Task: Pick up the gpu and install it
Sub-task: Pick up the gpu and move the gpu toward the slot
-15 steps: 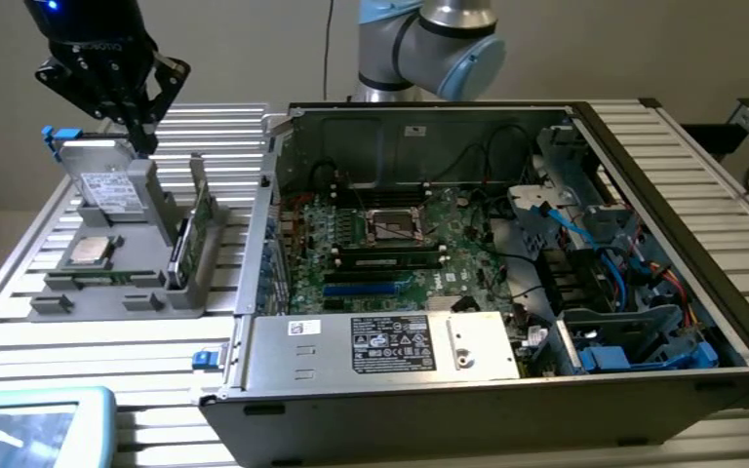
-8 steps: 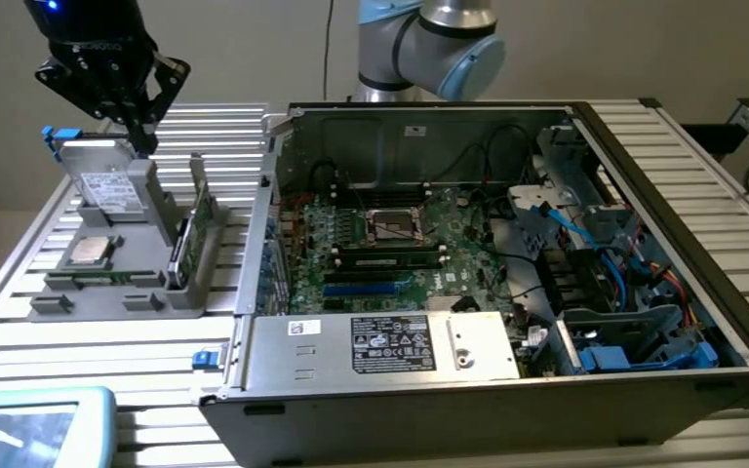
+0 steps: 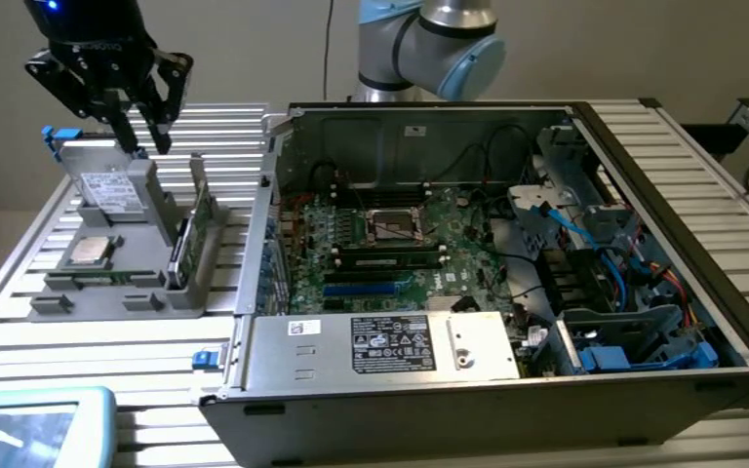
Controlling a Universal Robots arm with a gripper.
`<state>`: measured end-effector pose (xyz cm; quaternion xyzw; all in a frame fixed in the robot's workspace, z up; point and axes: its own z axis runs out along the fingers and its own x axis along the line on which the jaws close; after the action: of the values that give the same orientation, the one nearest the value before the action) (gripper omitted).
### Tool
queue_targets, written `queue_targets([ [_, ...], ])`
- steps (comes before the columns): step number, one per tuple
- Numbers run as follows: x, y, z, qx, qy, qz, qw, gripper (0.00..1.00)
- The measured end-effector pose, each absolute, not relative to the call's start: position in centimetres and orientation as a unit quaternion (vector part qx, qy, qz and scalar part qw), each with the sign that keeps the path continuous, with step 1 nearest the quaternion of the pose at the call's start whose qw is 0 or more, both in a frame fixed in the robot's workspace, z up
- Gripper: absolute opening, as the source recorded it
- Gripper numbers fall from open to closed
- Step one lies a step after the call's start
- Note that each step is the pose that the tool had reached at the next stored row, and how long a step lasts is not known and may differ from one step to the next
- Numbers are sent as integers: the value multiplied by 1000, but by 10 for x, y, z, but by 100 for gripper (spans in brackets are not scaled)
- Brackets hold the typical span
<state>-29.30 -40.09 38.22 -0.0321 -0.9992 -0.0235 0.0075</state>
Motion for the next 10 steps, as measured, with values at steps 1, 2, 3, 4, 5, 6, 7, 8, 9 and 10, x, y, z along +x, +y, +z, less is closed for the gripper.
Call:
queue_targets([
  [1, -293, -401, 382, -32, -999, -23, 8, 42],
  [2, -293, -401, 382, -32, -999, -23, 7, 47],
  [3, -293, -401, 382, -32, -999, -23, 8, 47],
  [4, -293, -401, 381, -32, -999, -23, 7, 54],
  [5, -293, -401, 380, -32, -999, -23, 7, 54],
  [6, -294, -401, 378, -32, -999, -23, 7, 54],
  [7, -294, -400, 376, -32, -999, -23, 7, 54],
  [8, -294, -400, 374, -32, -999, -23, 7, 54],
  [9, -295, -400, 373, -32, -999, -23, 7, 54],
  [10, -295, -400, 371, -32, -999, -23, 7, 54],
])
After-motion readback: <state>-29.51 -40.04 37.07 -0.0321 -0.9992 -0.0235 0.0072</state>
